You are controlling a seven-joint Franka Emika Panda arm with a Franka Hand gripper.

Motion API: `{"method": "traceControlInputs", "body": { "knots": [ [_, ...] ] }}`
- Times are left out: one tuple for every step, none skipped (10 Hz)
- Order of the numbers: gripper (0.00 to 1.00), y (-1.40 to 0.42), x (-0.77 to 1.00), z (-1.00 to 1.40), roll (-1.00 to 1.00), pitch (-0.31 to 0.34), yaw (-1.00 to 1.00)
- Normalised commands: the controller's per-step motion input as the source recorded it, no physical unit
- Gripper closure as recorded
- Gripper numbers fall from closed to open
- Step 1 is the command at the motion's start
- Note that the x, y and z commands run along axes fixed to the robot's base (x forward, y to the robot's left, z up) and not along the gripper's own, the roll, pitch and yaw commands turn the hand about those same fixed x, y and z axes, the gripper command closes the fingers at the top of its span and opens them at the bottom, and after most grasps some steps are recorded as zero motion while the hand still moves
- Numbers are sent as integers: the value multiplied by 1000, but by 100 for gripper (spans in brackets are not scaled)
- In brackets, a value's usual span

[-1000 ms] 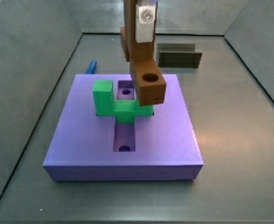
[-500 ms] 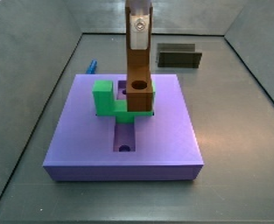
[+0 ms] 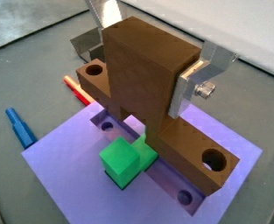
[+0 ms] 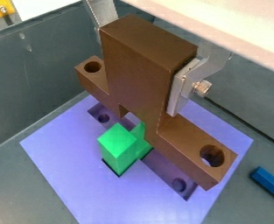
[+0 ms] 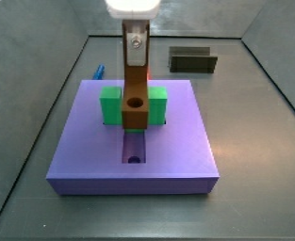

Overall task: Pick up the brown object. Move up. Place the brown object on the fixture. Regrasp the brown object. Move to above the board. Insert the brown object.
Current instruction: Insert the brown object.

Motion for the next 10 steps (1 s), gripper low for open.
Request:
{"method": "traceControlInputs", "body": {
  "knots": [
    [100, -126, 0, -154, 0, 0, 0],
    [100, 0, 17, -243, 13, 0, 0],
    [100, 0, 80, -251, 31, 4, 0],
    [100, 0, 43, -237, 39, 0, 0],
    [100, 0, 83, -197, 33, 1, 0],
    [100, 0, 26, -223, 36, 0, 0],
    [100, 0, 0, -231, 26, 0, 0],
    [100, 0, 0, -246, 16, 0, 0],
    [100, 0, 40, -214, 3, 0, 0],
    [100, 0, 46, -226, 10, 0, 0]
  ]
}}
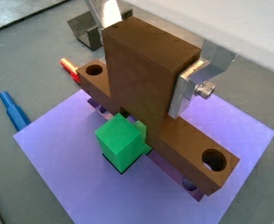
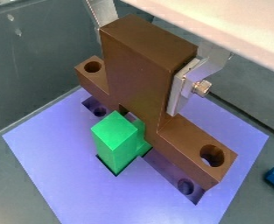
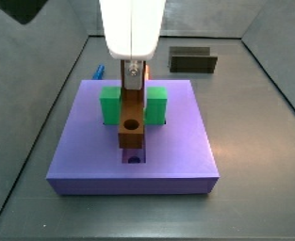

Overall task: Pick up the brown object. Move up. Place the brown object on the fixture. Regrasp the brown object. Move to above the board. Insert the brown object.
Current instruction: Insert the brown object.

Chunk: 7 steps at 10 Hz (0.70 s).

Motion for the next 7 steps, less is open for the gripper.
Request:
{"method": "traceControlInputs", "body": {
  "knots": [
    [100, 0, 26, -223, 0, 0, 0],
    [100, 0, 80, -171, 0, 0, 0],
    [100, 0, 191, -166, 0, 0, 0],
    [100, 0, 206, -169, 0, 0, 0],
    [100, 0, 251, -154, 0, 0, 0],
    [100, 37, 163, -226, 0, 0, 0],
    [100, 77, 0, -223, 0, 0, 0]
  ]
}}
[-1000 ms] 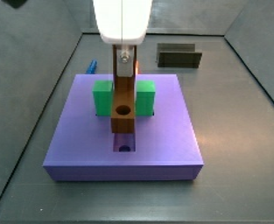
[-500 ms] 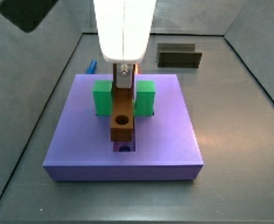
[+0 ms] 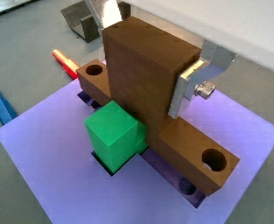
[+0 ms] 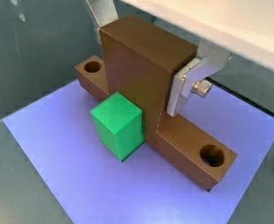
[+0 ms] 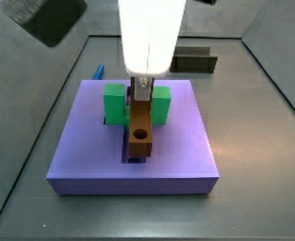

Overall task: Pick up the brown object. Move up. Place the brown object on the fixture. Regrasp the brown object. Move to above the board. Insert the brown object.
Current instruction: Insert the brown object.

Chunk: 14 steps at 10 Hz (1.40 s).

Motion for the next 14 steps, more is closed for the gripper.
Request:
{"method": "traceControlInputs", "body": {
  "knots": [
    [100, 83, -37, -149, 0, 0, 0],
    [100, 60, -91, -106, 9, 0, 0],
    [100, 0, -74, -91, 9, 0, 0],
    [100, 0, -54, -40, 0, -3, 0],
    [100, -29, 0, -9, 0, -4, 0],
    [100, -83, 0, -6, 0, -14, 0],
    [100, -97, 0, 0, 0, 0, 0],
    [100, -97, -69, -20, 23, 0, -31],
    [100, -83, -40, -63, 29, 0, -37],
    [100, 0, 0, -151, 63, 0, -6],
    [100, 0, 0, -194, 81, 0, 0],
    [100, 0, 0, -200, 101, 0, 0],
    [100, 0, 54, -189, 134, 0, 0],
    [100, 0, 83, -220, 170, 0, 0]
  ]
}}
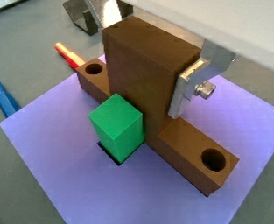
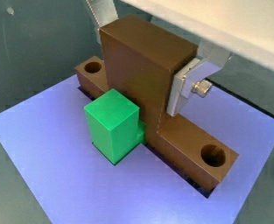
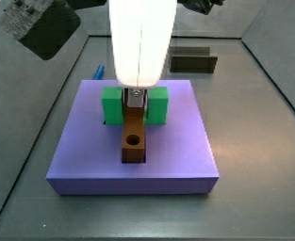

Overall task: Pick up the brown object. Move up. Place the brown object on the fixture. Regrasp the brown object. Move to above the board. Insert the brown object.
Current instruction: Insert the brown object.

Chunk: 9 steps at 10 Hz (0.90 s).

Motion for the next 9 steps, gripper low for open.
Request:
{"method": "traceControlInputs", "body": {
  "knots": [
    [100, 0, 94, -217, 167, 0, 0],
    [100, 0, 166, -174, 160, 0, -6],
    [100, 0, 206, -151, 133, 0, -6],
    [100, 0, 114, -129, 67, 0, -31],
    [100, 0, 43, -209, 0, 0, -86],
    [100, 0, 9, -326, 0, -26, -97],
    [100, 0, 0, -577, 0, -86, -94],
    [100, 0, -126, -911, 0, -179, -54],
    [100, 0, -189, -909, -10, -187, -40]
  ]
}}
